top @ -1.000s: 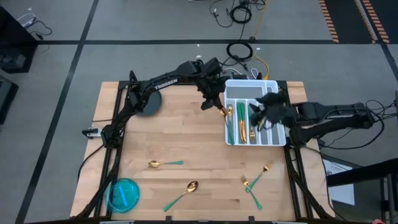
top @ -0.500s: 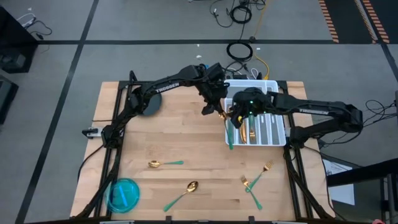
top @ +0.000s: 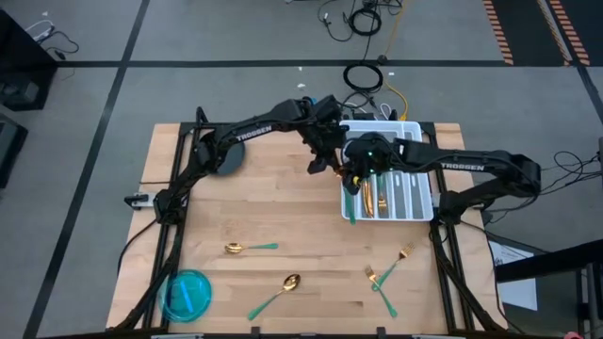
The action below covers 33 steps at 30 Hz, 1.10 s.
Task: Sort silverware
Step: Put the green spoon into the silverware tray
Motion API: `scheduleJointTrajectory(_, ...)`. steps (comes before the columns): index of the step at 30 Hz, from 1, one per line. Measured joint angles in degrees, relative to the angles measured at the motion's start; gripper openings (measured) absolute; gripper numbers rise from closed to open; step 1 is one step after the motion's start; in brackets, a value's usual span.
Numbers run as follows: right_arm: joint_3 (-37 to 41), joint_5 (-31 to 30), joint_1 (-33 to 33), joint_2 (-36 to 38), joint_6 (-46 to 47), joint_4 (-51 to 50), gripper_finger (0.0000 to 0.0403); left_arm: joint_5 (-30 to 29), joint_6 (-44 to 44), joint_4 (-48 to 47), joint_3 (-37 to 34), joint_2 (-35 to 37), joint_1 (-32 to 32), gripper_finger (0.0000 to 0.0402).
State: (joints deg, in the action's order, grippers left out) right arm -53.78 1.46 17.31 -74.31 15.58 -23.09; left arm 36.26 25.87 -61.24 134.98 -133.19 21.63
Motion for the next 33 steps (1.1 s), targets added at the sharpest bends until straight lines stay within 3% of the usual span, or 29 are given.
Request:
scheduleJointTrajectory(3, 0.0, -0.3, -0.3, -0.6, -1.5, 0.4, 0.0024, -0.5, -0.4, 0.4, 0.0, 0.0, -0.2, 0.0004)
scheduleJointTrajectory(6, 0.0, -2.0, -0.5, -0.5, -1.4, 1.0, 0.0008, -1.3, -1.0, 0.5, 0.0, 0.0, -0.1, 0.0004)
scheduleJointTrajectory(11, 0.1, -2.4, -0.4, -0.3, -2.1, 0.9, 0.0001, -6.4, -1.8, 1.0, 0.0, 0.1, -0.4, 0.0046)
scheduleJointTrajectory(16, 0.1, -2.9, -0.5, -0.4, -2.1, 1.0, 0.0001, -8.4, -1.9, 1.3, 0.0, 0.1, 0.0, 0.0114)
scheduleJointTrajectory(22, 0.1, -3.4, 1.0, -0.4, -2.0, 1.8, 0.0, -9.0, -8.2, 1.5, 0.0, 0.1, 1.9, 0.0178)
scheduleJointTrajectory(30, 0.3, -2.0, 5.5, -0.3, -3.2, 2.8, 0.0, -10.0, -8.6, 1.3, 0.0, 7.0, 5.3, 0.0195)
scheduleJointTrajectory(33, 4.7, 1.5, 8.6, 1.3, -0.8, 11.2, 0.0, -6.8, -9.0, 1.5, 0.0, 11.5, 7.2, 0.0196)
